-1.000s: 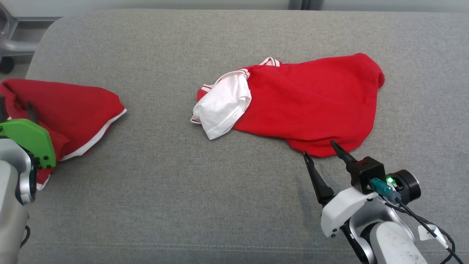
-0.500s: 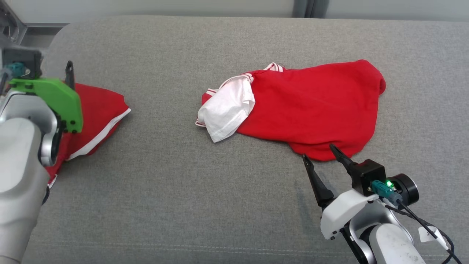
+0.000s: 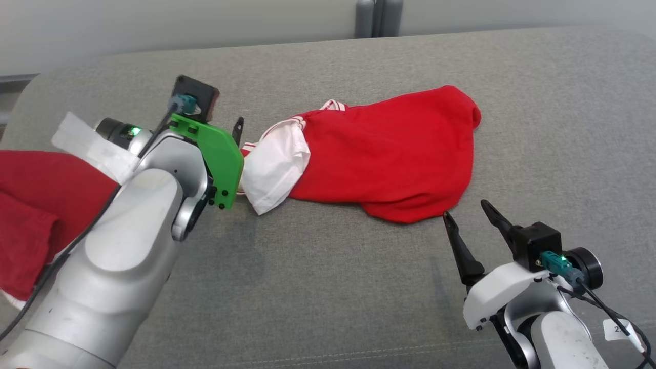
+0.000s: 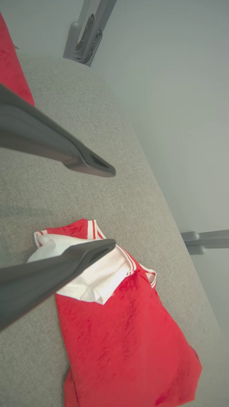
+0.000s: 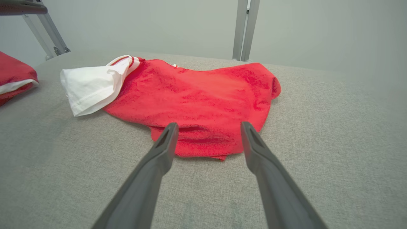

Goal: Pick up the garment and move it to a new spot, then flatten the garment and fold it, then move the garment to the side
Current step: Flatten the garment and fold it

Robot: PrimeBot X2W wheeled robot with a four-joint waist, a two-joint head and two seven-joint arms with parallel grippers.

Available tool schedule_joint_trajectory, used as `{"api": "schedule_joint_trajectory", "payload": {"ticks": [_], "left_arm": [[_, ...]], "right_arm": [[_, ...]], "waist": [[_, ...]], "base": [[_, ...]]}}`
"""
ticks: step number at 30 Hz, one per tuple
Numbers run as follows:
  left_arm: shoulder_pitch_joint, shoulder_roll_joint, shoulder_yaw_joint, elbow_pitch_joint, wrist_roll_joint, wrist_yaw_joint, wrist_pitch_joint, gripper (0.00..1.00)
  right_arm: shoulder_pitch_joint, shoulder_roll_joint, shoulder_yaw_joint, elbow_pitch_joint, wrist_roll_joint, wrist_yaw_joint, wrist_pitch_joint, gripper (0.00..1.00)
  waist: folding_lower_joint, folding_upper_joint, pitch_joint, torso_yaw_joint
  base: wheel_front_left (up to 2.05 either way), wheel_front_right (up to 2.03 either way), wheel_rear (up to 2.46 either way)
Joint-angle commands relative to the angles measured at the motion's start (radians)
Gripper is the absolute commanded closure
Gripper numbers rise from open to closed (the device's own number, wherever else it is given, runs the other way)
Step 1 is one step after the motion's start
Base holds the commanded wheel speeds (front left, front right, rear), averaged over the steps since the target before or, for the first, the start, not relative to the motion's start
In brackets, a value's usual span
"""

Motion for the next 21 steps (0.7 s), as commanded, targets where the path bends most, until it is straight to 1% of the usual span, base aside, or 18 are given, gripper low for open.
{"api": "schedule_joint_trajectory", "payload": {"ticks": [1, 5, 12, 18, 21], "left_arm": [[0.02, -0.005, -0.016, 0.009, 0.011, -0.011, 0.012, 0.0], [0.025, -0.028, -0.053, 0.027, 0.026, -0.021, 0.025, 0.0], [0.041, -0.058, -0.073, 0.091, 0.019, -0.001, 0.041, 0.0], [0.054, -0.066, -0.074, 0.141, 0.012, 0.016, 0.032, 0.0], [0.051, -0.06, -0.068, 0.172, 0.016, 0.04, 0.027, 0.0]], "right_arm": [[0.008, -0.003, -0.007, 0.003, 0.004, 0.0, -0.008, 0.0], [0.01, -0.002, -0.015, 0.013, 0.016, 0.0, -0.018, 0.0], [-0.011, -0.002, 0.01, 0.034, 0.041, 0.0, -0.04, 0.0], [-0.012, -0.002, 0.019, 0.046, 0.048, 0.0, -0.051, 0.0], [-0.01, -0.002, 0.023, 0.05, 0.05, 0.0, -0.056, 0.0]], "waist": [[0.0, 0.0, 0.011, -0.064], [0.0, 0.0, 0.028, -0.108], [0.0, 0.0, 0.047, -0.168], [0.0, 0.0, 0.051, -0.196], [0.0, 0.0, 0.053, -0.204]], "base": [[0.0, 0.0, 0.0], [0.0, 0.0, 0.0], [0.0, 0.0, 0.0], [0.0, 0.0, 0.0], [0.0, 0.0, 0.0]]}}
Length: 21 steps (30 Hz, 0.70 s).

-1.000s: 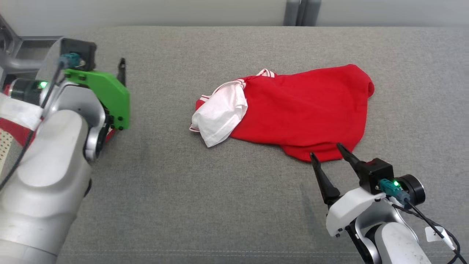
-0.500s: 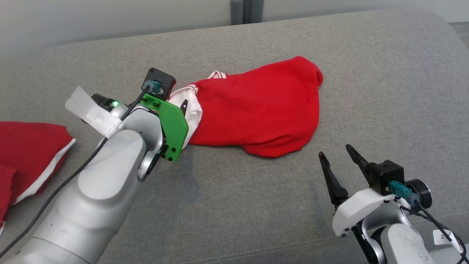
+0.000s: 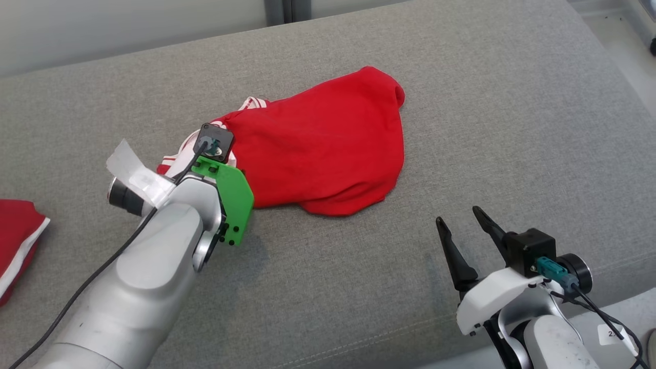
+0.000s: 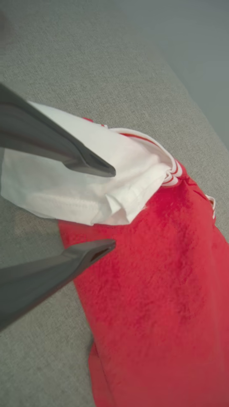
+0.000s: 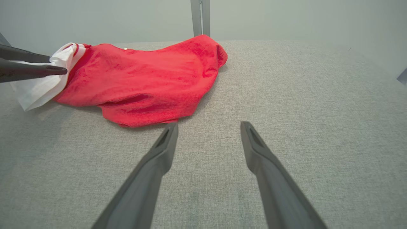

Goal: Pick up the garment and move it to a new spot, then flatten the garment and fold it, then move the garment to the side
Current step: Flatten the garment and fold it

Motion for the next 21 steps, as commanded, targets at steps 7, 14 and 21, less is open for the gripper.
{"api": "schedule_joint_trajectory", "payload": {"ticks": [7, 14, 21], "left_arm": [[0.007, 0.002, 0.02, 0.047, -0.023, 0.014, -0.012, 0.18], [-0.022, -0.005, 0.032, 0.076, -0.032, 0.007, -0.077, 1.0], [-0.08, 0.013, 0.041, 0.071, -0.002, 0.036, -0.17, 1.0]], "right_arm": [[-0.01, -0.001, 0.01, 0.004, 0.004, 0.0, -0.005, 0.0], [-0.013, -0.002, 0.015, 0.005, 0.001, 0.0, -0.002, 0.0], [0.0, -0.001, 0.012, 0.008, -0.001, 0.0, -0.002, 0.0]], "waist": [[0.0, 0.0, 0.003, -0.015], [0.0, 0.0, 0.003, -0.02], [0.0, 0.0, -0.012, -0.006]], "base": [[0.0, 0.0, 0.0], [0.0, 0.0, 0.0], [0.0, 0.0, 0.0]]}}
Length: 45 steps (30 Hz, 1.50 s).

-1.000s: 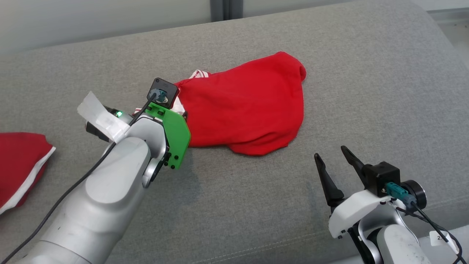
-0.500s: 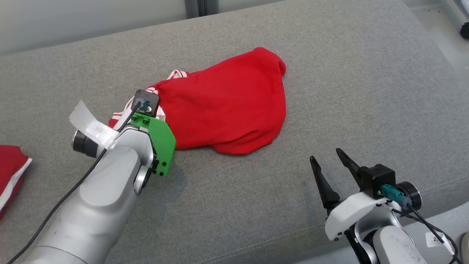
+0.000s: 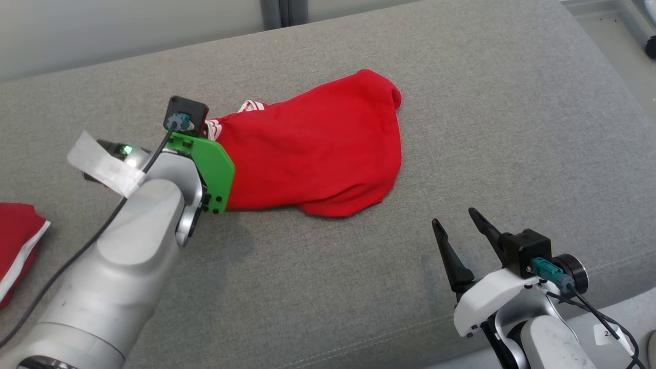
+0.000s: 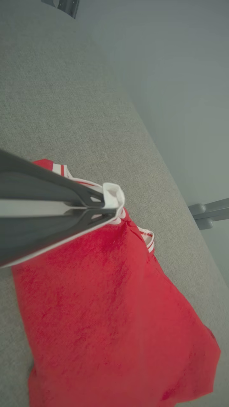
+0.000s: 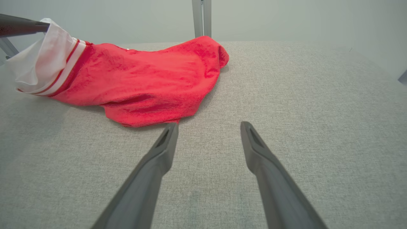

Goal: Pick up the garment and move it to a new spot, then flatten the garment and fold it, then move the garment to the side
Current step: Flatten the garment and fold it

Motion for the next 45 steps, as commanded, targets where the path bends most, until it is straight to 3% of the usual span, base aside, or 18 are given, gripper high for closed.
{"api": "schedule_joint_trajectory", "payload": {"ticks": [1, 9, 13, 17, 22, 28, 35, 44, 45], "left_arm": [[-0.028, 0.016, -0.002, -0.002, 0.017, 0.009, -0.011, 1.0], [-0.154, 0.087, -0.043, 0.008, 0.101, 0.002, -0.037, 1.0], [-0.214, 0.119, -0.035, 0.001, 0.126, 0.03, -0.074, 1.0], [-0.265, 0.133, -0.031, -0.026, 0.15, 0.059, -0.117, 1.0], [-0.276, 0.126, -0.05, -0.053, 0.16, 0.058, -0.103, 1.0], [-0.169, 0.144, -0.087, -0.109, 0.149, 0.063, -0.047, 1.0], [0.087, 0.19, -0.153, -0.244, 0.137, 0.091, -0.04, 1.0], [0.323, 0.202, -0.207, -0.34, 0.091, 0.126, 0.002, 1.0], [0.334, 0.198, -0.206, -0.347, 0.083, 0.129, -0.005, 0.85]], "right_arm": [[0.0, -0.001, 0.002, 0.0, 0.0, 0.0, -0.002, 0.0], [-0.008, -0.002, 0.005, 0.012, 0.007, 0.0, -0.005, 0.0], [-0.003, -0.002, 0.006, 0.016, 0.008, 0.0, -0.008, 0.0], [0.001, -0.002, 0.0, 0.015, 0.006, 0.0, -0.007, 0.0], [0.006, -0.001, -0.011, 0.012, 0.007, 0.0, -0.005, 0.0], [0.005, -0.002, -0.025, 0.006, 0.008, 0.0, -0.001, 0.0], [0.023, -0.002, -0.044, -0.005, -0.002, 0.0, 0.01, 0.0], [0.011, -0.002, -0.034, -0.011, -0.003, 0.0, 0.02, 0.0], [0.013, -0.002, -0.033, -0.01, -0.002, 0.0, 0.021, 0.0]], "waist": [[0.0, 0.0, -0.004, 0.005], [0.0, 0.0, -0.016, 0.02], [0.0, 0.0, -0.021, 0.026], [0.0, 0.0, -0.025, 0.039], [0.0, 0.0, -0.025, 0.065], [0.0, 0.0, -0.022, 0.103], [0.0, 0.0, -0.022, 0.153], [0.0, 0.0, -0.036, 0.193], [0.0, 0.0, -0.038, 0.195]], "base": [[0.0, 0.0, 0.0], [0.0, 0.0, 0.0], [0.0, 0.0, 0.0], [0.0, 0.0, 0.0], [0.0, 0.0, 0.0], [0.0, 0.0, 0.0], [0.0, 0.0, 0.0], [0.0, 0.0, 0.0], [0.0, 0.0, 0.0]]}}
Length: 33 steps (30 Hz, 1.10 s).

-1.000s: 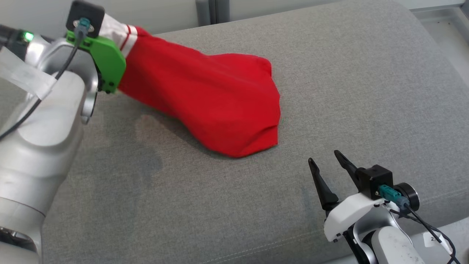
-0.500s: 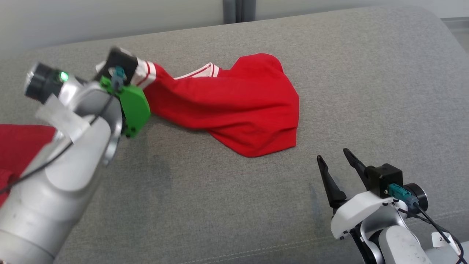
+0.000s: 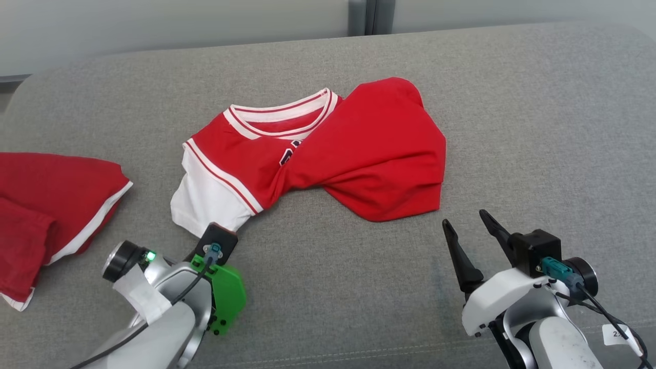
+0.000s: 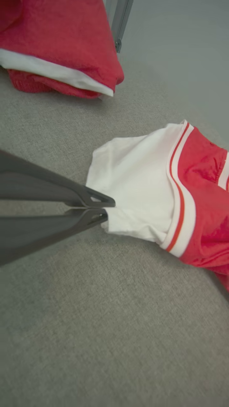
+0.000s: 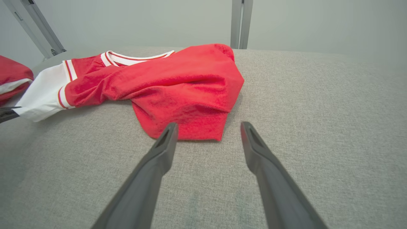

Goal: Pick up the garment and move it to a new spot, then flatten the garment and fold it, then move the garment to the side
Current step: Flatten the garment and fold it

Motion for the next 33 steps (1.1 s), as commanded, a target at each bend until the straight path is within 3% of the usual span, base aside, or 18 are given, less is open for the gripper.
{"api": "schedule_joint_trajectory", "payload": {"ticks": [1, 2, 3, 14, 15, 16, 23, 30, 33], "left_arm": [[0.02, -0.004, -0.001, -0.01, -0.01, 0.009, -0.01, 0.62], [0.03, -0.008, -0.004, -0.015, -0.015, 0.009, -0.009, 0.67], [0.038, -0.012, -0.006, -0.02, -0.018, 0.013, -0.008, 1.0], [0.128, -0.035, -0.007, -0.032, -0.067, 0.047, -0.006, 1.0], [0.133, -0.04, -0.001, -0.038, -0.071, 0.054, -0.018, 0.42], [0.138, -0.045, 0.006, -0.042, -0.076, 0.061, -0.03, 0.0], [0.155, -0.028, 0.059, -0.064, -0.125, 0.092, -0.038, 0.0], [0.17, 0.091, 0.152, -0.11, -0.193, 0.129, 0.023, 0.0], [0.143, 0.139, 0.177, -0.116, -0.204, 0.124, 0.043, 0.0]], "right_arm": [[0.003, -0.002, 0.002, 0.0, -0.002, 0.0, 0.0, 0.0], [0.006, -0.002, 0.002, 0.002, -0.002, 0.0, 0.0, 0.0], [0.008, -0.002, 0.003, 0.003, -0.002, 0.0, 0.001, 0.0], [0.023, -0.002, 0.015, 0.016, 0.004, 0.0, 0.001, 0.0], [0.026, -0.002, 0.015, 0.016, 0.004, 0.0, 0.001, 0.0], [0.029, -0.002, 0.015, 0.017, 0.004, 0.0, 0.001, 0.0], [0.041, -0.002, 0.013, 0.015, 0.003, 0.0, 0.005, 0.0], [0.056, -0.002, 0.012, -0.002, -0.008, 0.0, 0.014, 0.0], [0.054, -0.002, 0.012, -0.015, -0.017, 0.0, 0.019, 0.0]], "waist": [[0.0, 0.0, -0.007, 0.006], [0.0, 0.0, -0.01, 0.007], [0.0, 0.0, -0.013, 0.008], [0.0, 0.0, -0.052, -0.007], [0.0, 0.0, -0.054, -0.008], [0.0, 0.0, -0.058, -0.008], [0.0, 0.0, -0.077, -0.011], [0.0, 0.0, -0.075, -0.018], [0.0, 0.0, -0.059, -0.02]], "base": [[0.0, 0.0, 0.0], [0.0, 0.0, 0.0], [0.0, 0.0, 0.0], [0.0, 0.0, 0.0], [0.0, 0.0, 0.0], [0.0, 0.0, 0.0], [0.0, 0.0, 0.0], [0.0, 0.0, 0.0], [0.0, 0.0, 0.0]]}}
